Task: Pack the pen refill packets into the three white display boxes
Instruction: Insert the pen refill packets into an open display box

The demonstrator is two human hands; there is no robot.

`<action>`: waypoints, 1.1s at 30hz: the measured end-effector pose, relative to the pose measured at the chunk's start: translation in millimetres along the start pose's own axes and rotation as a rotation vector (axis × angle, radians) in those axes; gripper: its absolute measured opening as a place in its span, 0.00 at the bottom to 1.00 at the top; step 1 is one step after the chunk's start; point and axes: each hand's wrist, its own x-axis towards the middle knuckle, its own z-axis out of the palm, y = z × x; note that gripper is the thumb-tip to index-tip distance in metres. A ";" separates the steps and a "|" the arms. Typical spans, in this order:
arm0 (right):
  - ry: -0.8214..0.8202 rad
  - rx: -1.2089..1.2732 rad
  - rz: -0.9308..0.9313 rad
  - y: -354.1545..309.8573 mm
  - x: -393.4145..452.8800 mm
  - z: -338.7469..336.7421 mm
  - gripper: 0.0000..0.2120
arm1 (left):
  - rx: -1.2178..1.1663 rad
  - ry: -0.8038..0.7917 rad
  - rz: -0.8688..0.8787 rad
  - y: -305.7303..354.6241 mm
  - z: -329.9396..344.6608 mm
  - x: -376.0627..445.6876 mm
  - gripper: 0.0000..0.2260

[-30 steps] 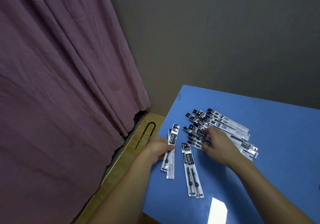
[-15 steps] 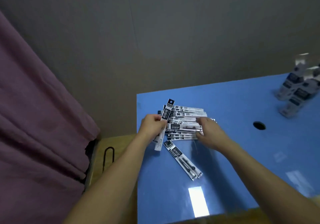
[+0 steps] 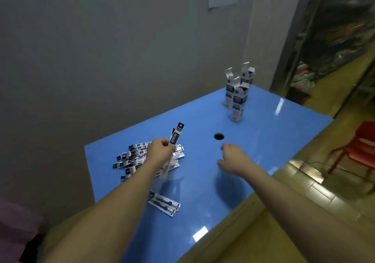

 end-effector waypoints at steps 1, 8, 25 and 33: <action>-0.011 -0.017 0.022 11.5 -1.1 -4.8 0.21 | 0.016 0.001 0.010 7.2 8.1 1.0 0.06; -0.029 -0.071 0.093 95.8 -6.2 -37.0 0.22 | 0.065 -0.052 0.088 67.7 72.9 -1.1 0.04; -0.019 -0.112 0.059 255.5 18.5 -97.6 0.19 | 0.106 0.030 0.099 150.7 166.3 17.5 0.02; -0.024 -0.128 0.000 289.5 88.3 -109.2 0.19 | 0.045 0.128 0.068 157.8 197.1 70.4 0.03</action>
